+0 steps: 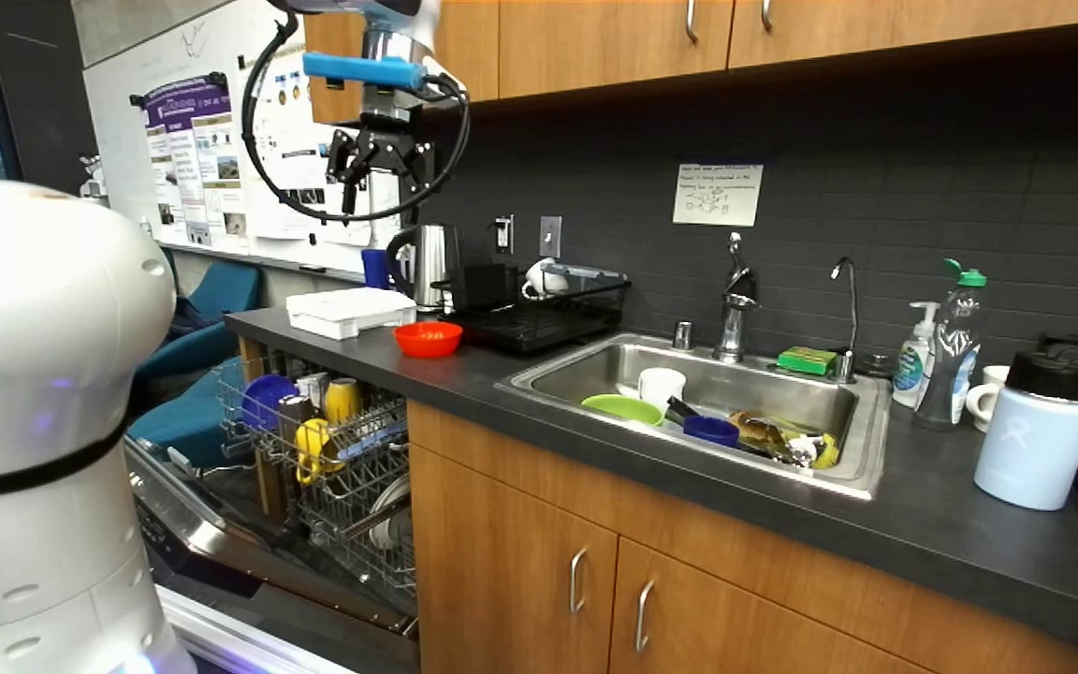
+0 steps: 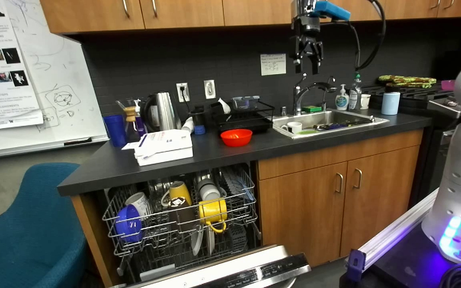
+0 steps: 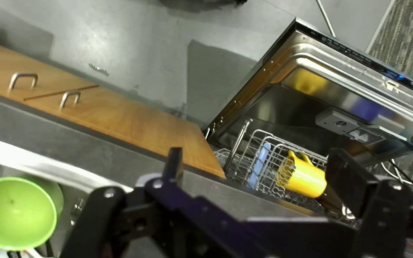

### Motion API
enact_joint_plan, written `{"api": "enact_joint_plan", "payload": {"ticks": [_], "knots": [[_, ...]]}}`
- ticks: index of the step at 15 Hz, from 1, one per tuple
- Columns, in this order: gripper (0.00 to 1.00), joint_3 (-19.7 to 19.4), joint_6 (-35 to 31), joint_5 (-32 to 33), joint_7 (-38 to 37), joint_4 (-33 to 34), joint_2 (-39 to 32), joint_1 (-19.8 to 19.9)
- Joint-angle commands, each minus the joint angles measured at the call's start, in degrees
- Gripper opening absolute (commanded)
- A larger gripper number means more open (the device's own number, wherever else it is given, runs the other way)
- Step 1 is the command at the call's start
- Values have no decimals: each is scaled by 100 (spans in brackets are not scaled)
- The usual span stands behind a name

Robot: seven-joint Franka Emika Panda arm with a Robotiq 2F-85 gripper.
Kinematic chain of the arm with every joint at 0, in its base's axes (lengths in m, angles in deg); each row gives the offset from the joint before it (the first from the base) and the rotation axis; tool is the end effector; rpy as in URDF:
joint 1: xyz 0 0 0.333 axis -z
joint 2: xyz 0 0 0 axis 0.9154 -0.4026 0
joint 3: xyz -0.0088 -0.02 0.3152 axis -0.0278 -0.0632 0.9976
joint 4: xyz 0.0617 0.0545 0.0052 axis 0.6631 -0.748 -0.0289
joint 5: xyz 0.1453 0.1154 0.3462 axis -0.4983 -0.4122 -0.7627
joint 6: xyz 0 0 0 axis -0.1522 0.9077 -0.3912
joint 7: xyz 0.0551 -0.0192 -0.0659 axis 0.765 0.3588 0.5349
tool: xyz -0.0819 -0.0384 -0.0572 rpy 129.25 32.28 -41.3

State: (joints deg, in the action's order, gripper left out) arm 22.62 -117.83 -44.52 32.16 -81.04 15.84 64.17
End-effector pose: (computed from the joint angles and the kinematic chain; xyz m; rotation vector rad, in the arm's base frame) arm 0.4358 0.0060 0.5202 -3.0239 -0.2153 0.1931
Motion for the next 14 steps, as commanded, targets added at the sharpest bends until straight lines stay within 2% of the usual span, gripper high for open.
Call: {"api": "enact_joint_plan", "payload": {"ticks": [1, 7, 11, 14], "knots": [[100, 299, -601, -170, 142, 141, -126, -281], [100, 711, -1515, -141, 686, 301, -261, -765], [100, 870, -2224, -133, 1422, 455, -616, -1032], [100, 844, -2368, -387, 2296, 696, -1099, -1233]]}}
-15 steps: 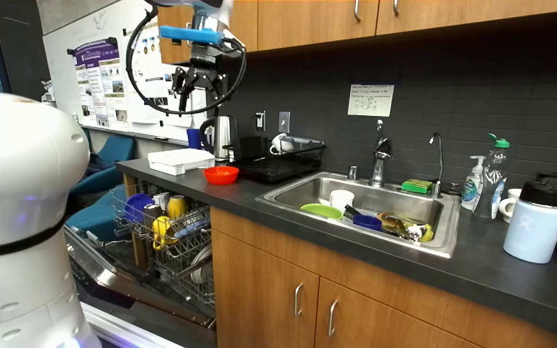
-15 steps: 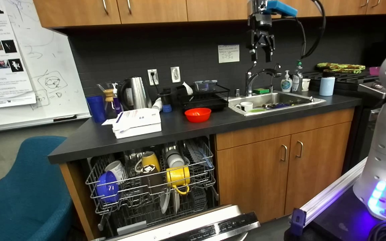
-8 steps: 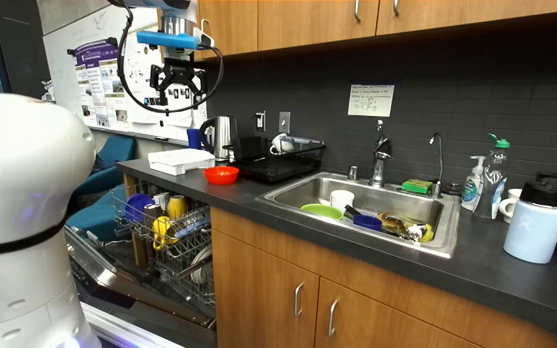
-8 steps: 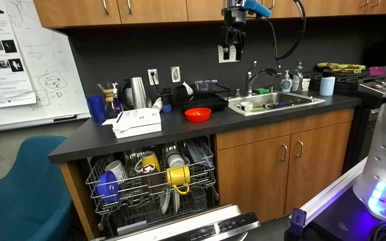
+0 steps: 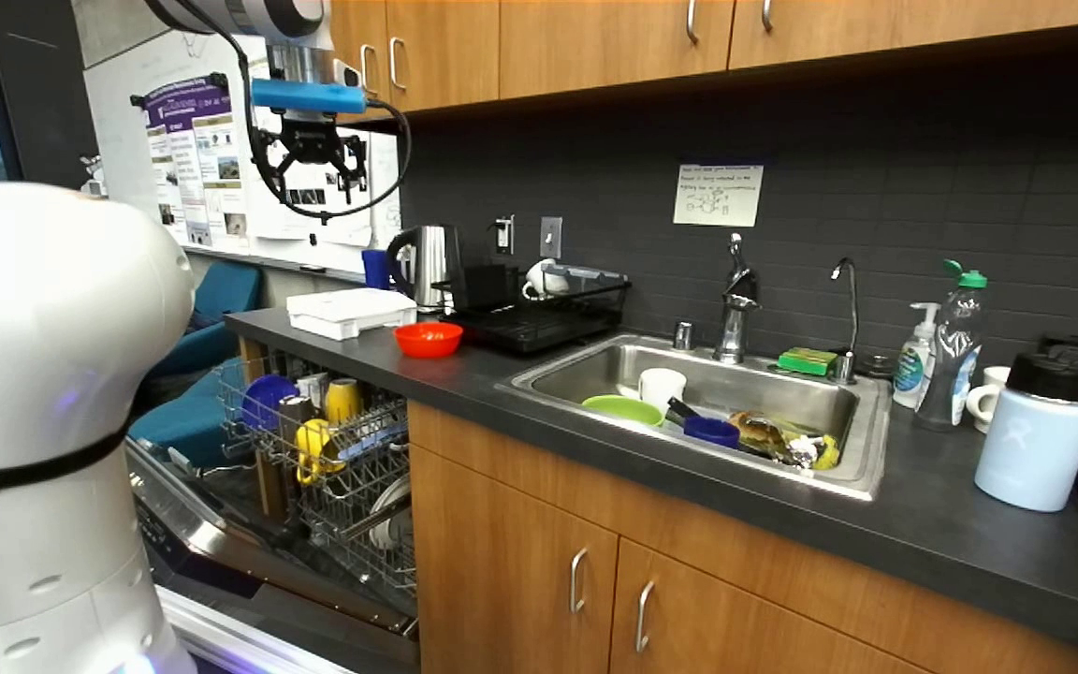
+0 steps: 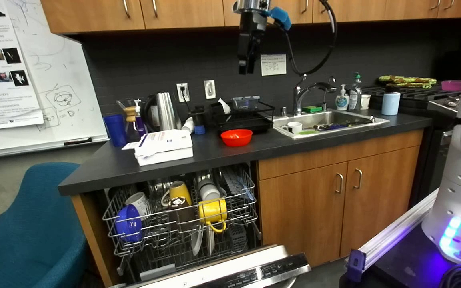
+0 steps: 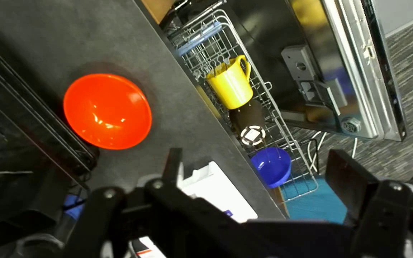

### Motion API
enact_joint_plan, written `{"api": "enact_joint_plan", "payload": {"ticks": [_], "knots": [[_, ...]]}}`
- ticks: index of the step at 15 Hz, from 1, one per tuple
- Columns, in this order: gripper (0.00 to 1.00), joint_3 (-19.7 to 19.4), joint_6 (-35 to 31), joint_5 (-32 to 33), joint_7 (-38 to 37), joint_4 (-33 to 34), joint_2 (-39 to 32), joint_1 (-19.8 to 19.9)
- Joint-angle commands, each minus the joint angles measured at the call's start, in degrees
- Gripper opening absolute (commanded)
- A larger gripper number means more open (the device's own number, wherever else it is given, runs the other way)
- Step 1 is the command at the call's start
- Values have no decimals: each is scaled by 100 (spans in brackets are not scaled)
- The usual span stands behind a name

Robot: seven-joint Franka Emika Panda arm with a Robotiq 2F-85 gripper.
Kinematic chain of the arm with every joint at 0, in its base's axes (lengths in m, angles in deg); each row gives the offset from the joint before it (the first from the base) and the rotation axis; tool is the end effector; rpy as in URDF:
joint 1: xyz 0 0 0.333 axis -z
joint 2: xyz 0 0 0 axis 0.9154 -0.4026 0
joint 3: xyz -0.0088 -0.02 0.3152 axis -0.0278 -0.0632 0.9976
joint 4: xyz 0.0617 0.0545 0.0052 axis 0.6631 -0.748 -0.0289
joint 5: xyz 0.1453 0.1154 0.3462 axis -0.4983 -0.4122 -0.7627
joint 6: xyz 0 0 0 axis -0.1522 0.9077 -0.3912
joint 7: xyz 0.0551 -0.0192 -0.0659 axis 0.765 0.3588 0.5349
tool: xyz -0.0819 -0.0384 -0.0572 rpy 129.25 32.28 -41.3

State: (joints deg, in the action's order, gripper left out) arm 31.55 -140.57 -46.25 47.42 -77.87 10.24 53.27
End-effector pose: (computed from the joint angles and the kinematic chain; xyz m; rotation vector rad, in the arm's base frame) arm 0.4703 0.1792 0.5365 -2.8605 -1.0788 -0.3400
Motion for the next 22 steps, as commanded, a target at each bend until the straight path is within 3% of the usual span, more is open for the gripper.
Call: {"api": "enact_joint_plan", "payload": {"ticks": [1, 7, 14, 22], "knots": [[100, -20, -106, -234, 1021, 466, -690, -174], [100, 241, -161, 147, 2018, 1005, -1661, -77], [100, 213, -473, 1268, 1870, 979, -2243, 161], [100, 160, -387, 1788, 1736, 930, -2654, 480]]}}
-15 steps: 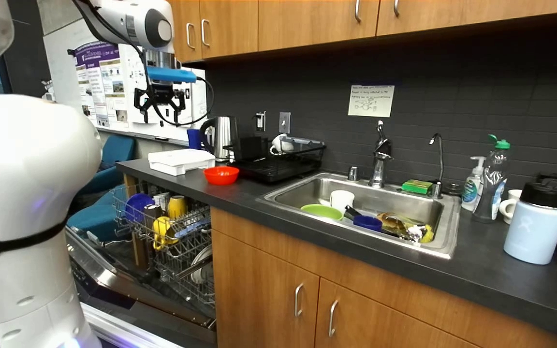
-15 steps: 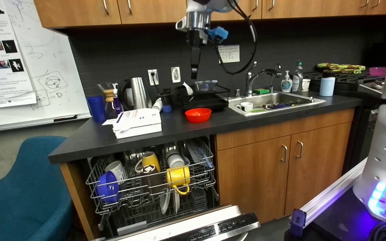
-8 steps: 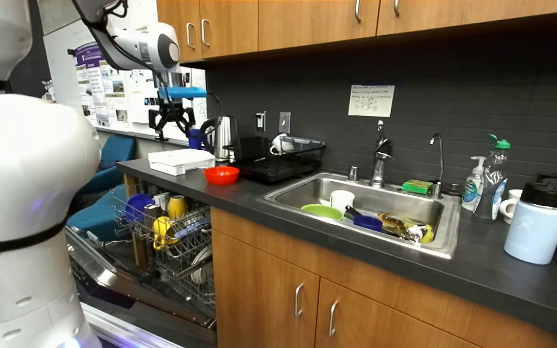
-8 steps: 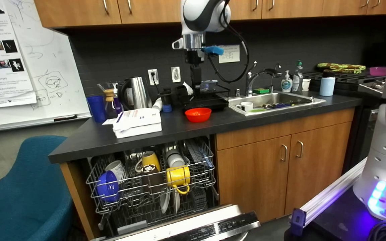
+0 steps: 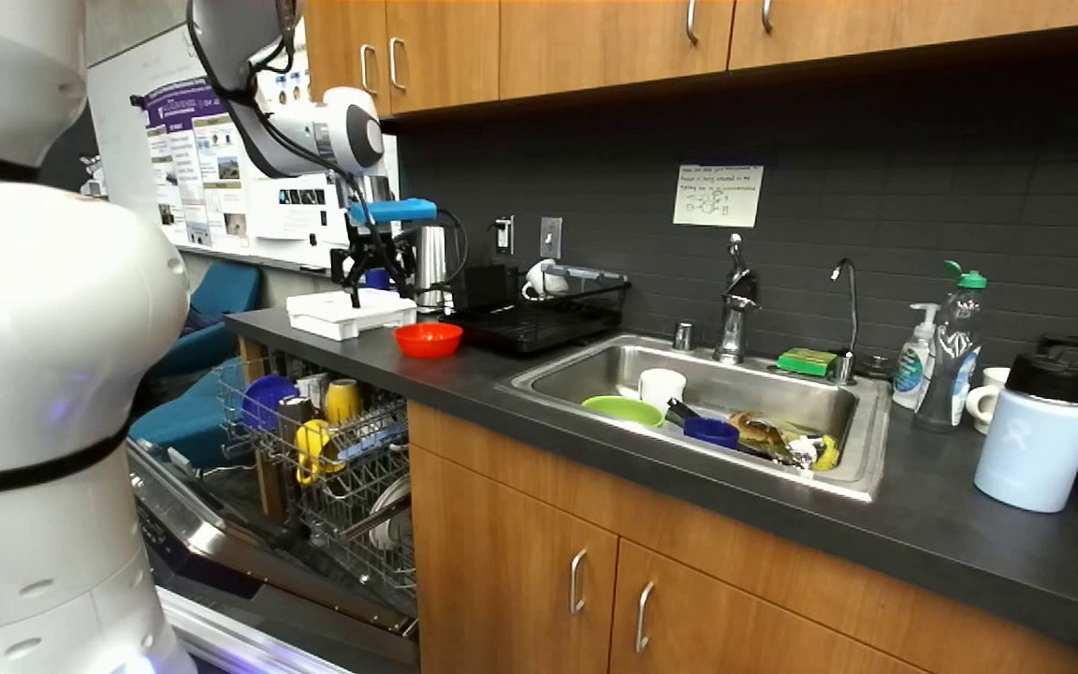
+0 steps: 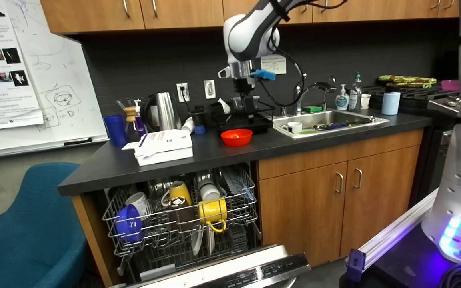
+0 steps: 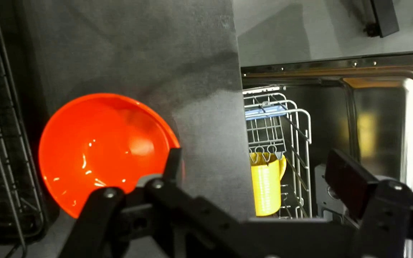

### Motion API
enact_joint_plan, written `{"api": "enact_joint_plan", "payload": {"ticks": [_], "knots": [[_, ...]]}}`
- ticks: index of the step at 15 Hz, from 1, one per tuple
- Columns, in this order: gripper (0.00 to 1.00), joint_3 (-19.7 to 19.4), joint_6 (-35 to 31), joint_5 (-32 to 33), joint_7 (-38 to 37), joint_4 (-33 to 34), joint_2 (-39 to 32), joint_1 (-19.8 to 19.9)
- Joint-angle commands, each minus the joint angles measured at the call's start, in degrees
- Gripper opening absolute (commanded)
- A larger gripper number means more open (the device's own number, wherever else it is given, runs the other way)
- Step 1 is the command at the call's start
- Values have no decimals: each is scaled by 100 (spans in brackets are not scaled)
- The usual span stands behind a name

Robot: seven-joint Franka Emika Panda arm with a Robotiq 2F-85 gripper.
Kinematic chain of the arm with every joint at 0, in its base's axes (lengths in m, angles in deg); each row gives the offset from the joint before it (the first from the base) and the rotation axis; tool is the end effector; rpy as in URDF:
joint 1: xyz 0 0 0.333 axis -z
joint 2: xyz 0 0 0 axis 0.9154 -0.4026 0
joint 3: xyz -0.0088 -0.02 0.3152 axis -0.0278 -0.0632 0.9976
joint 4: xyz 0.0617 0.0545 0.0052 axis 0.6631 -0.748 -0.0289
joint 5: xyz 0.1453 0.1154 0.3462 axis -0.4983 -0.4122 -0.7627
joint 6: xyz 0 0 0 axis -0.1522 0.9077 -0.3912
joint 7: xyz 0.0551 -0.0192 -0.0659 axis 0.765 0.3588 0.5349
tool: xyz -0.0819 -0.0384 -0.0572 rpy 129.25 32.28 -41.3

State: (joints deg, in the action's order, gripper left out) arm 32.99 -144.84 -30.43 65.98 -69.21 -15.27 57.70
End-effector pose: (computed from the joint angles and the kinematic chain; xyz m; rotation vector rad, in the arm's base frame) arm 0.5719 0.1631 0.3723 2.5658 1.6244 -0.0313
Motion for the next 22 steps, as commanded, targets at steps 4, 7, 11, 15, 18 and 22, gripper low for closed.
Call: {"api": "enact_joint_plan", "payload": {"ticks": [4, 7, 11, 15, 18, 22], "knots": [[100, 13, -21, 393, -276, -31, -196, 38], [100, 83, -127, 166, -391, -11, -221, 63], [100, 128, -327, -74, -557, 198, -353, 92], [100, 141, -419, -334, -838, 502, -538, 82], [100, 137, -568, -188, -934, 703, -730, 32], [100, 148, -726, -78, -1016, 1164, -1109, 5]]}}
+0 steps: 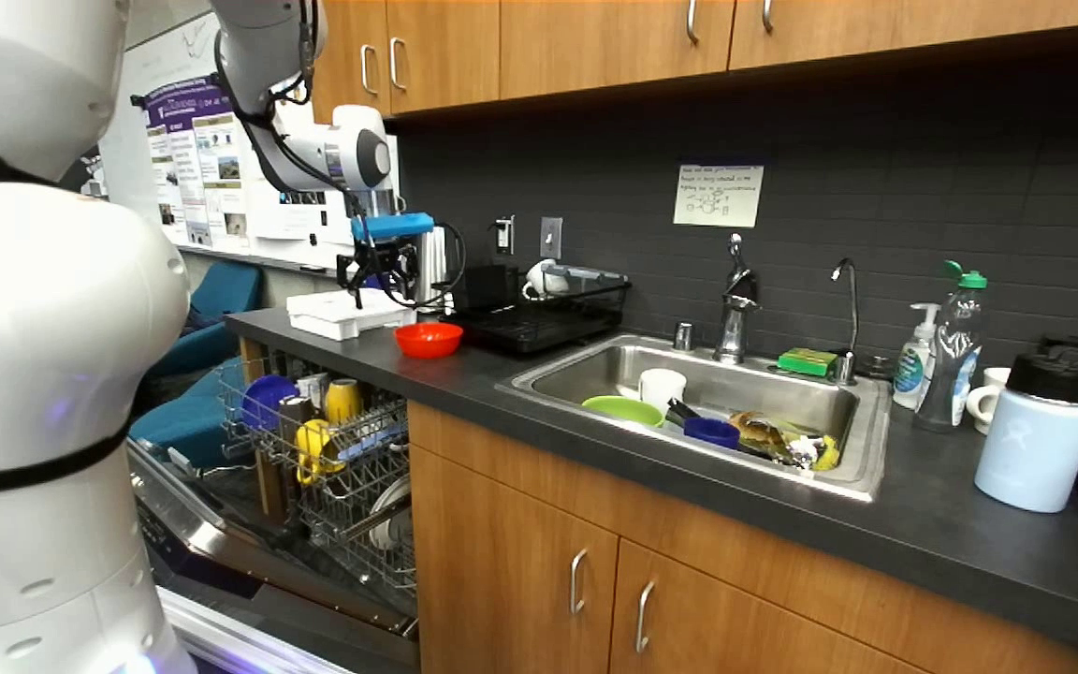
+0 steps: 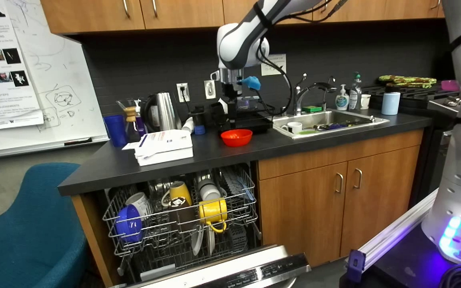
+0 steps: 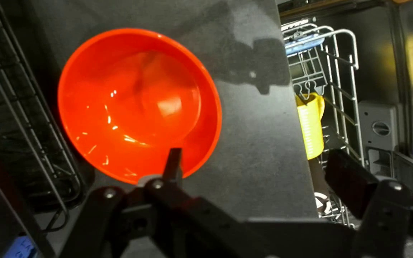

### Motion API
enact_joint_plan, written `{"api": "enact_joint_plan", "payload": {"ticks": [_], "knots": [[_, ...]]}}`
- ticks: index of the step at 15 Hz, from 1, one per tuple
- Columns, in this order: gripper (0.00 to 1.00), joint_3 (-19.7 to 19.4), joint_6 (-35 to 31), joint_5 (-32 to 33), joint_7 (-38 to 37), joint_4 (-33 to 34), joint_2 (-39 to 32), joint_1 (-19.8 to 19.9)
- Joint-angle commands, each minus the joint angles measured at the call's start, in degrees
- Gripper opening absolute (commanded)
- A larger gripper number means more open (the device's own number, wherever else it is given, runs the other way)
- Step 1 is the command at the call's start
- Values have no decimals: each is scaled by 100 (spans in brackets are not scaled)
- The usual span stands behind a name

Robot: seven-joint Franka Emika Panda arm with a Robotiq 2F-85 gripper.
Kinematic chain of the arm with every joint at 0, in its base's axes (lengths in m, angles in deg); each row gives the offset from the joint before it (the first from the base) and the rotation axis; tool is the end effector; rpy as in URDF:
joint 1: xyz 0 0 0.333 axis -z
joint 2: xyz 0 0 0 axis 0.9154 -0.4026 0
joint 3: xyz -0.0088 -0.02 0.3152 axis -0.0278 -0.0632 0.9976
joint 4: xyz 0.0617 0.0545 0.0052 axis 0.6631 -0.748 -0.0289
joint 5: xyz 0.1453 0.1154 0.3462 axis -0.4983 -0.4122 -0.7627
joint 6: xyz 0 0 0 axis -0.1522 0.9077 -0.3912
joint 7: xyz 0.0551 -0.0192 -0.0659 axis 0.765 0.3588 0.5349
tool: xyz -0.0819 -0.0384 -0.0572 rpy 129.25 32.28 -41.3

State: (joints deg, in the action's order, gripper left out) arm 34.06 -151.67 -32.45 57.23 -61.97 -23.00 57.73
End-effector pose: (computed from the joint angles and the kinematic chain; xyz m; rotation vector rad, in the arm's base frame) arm 0.6147 0.1873 0.3589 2.7168 1.4350 0.1671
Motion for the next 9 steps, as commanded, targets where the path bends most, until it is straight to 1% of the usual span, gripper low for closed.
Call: {"api": "enact_joint_plan", "payload": {"ticks": [1, 5, 9], "knots": [[100, 39, -44, 155, -153, 551, -436, -8], [100, -18, -28, 327, -196, 948, -806, -13], [100, -146, 26, 477, -286, 1180, -1069, 62]]}}
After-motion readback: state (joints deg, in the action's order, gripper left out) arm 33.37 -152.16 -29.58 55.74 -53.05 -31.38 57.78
